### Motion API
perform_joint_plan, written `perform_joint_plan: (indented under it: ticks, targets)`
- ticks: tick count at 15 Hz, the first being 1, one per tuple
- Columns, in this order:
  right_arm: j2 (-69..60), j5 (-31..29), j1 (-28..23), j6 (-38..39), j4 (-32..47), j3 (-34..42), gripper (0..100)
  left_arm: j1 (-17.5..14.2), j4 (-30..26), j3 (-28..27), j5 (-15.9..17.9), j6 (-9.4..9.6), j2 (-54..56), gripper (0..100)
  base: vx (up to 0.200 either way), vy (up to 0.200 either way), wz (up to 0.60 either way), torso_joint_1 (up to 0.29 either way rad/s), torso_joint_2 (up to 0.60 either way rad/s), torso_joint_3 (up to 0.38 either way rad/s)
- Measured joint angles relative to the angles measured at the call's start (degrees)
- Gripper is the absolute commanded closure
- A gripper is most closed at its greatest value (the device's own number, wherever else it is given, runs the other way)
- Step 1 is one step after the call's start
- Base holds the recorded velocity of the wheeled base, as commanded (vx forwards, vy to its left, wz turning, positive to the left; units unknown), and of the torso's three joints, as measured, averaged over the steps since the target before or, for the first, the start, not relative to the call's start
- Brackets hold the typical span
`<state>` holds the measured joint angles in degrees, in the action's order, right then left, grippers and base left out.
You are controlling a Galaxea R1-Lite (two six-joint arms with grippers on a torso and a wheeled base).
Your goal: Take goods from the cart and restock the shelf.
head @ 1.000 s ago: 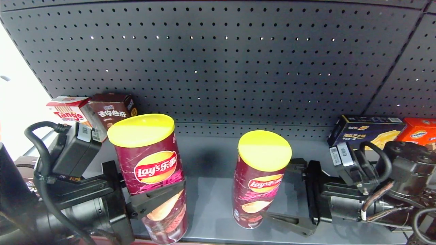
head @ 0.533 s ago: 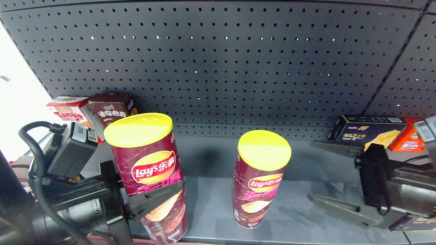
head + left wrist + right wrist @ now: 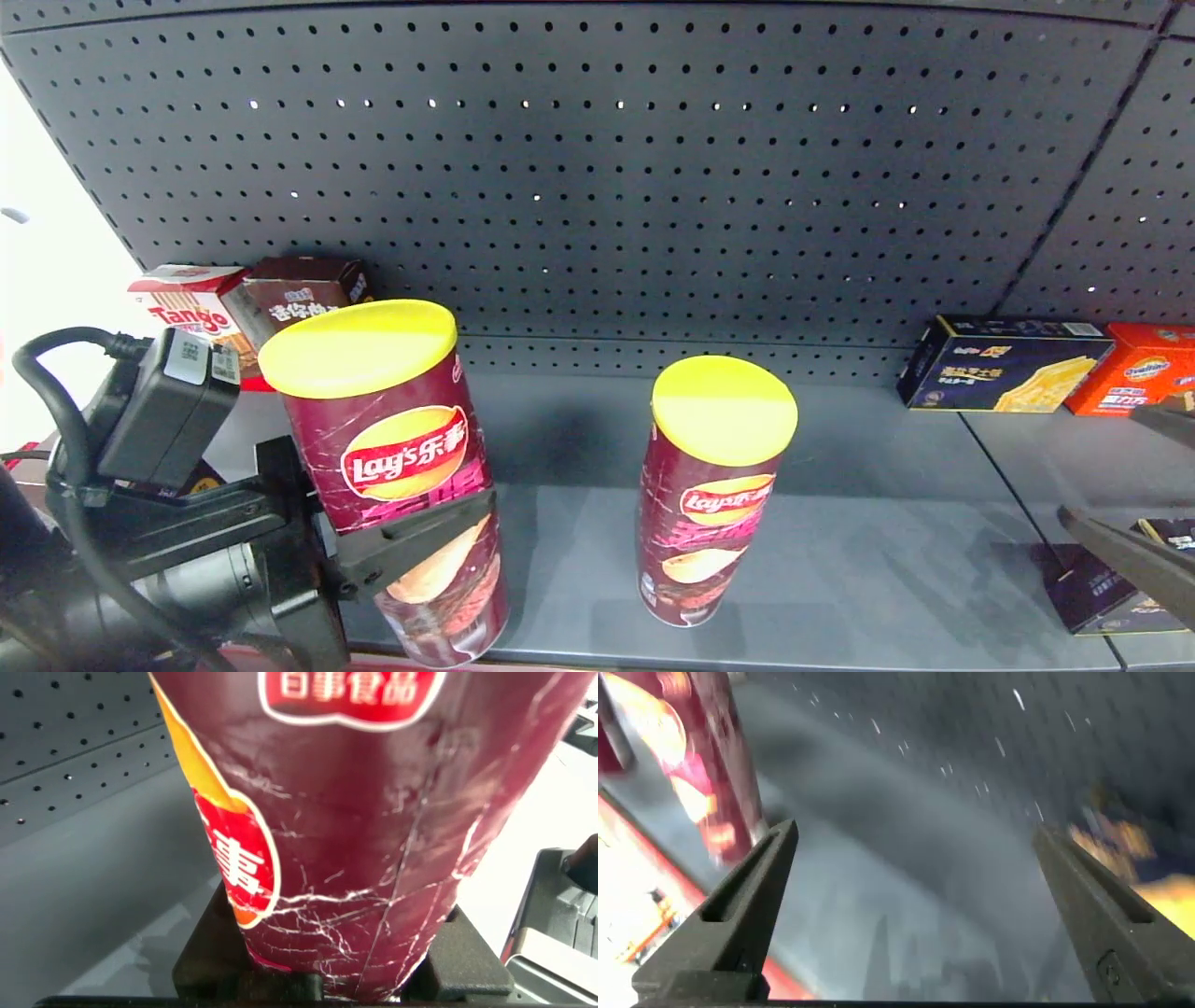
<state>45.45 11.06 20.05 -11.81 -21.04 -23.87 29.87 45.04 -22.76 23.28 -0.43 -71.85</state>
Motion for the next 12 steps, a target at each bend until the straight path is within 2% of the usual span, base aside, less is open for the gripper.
perform_joint_plan:
  ticks: [3,5,8,12]
  targets:
    - [-14.52,-5.97,-2.80,3.33,12.45,0.55,0,-0.05,-0.05,0.72,-0.66,0.00,0.57,100,0.000,0.000,0.00,0.000,0.00,0.000]
    - [-22.43,-8.08,-8.13,6.02,16.86,1.55,0,0.04,0.06,1.34,-0.66,0.00,0.68,100,0.000,0.000,0.00,0.000,0.00,0.000]
    - [-31.37,-8.83,-13.41,7.96,20.07,5.57,0,0.28,0.20,1.43,-0.68,0.10,0.82,100,0.000,0.000,0.00,0.000,0.00,0.000]
    - [-38.18,-11.13,-14.93,8.70,21.28,13.01,0,0.37,0.06,1.34,-1.10,0.48,1.77,100,0.000,0.000,0.00,0.000,0.00,0.000]
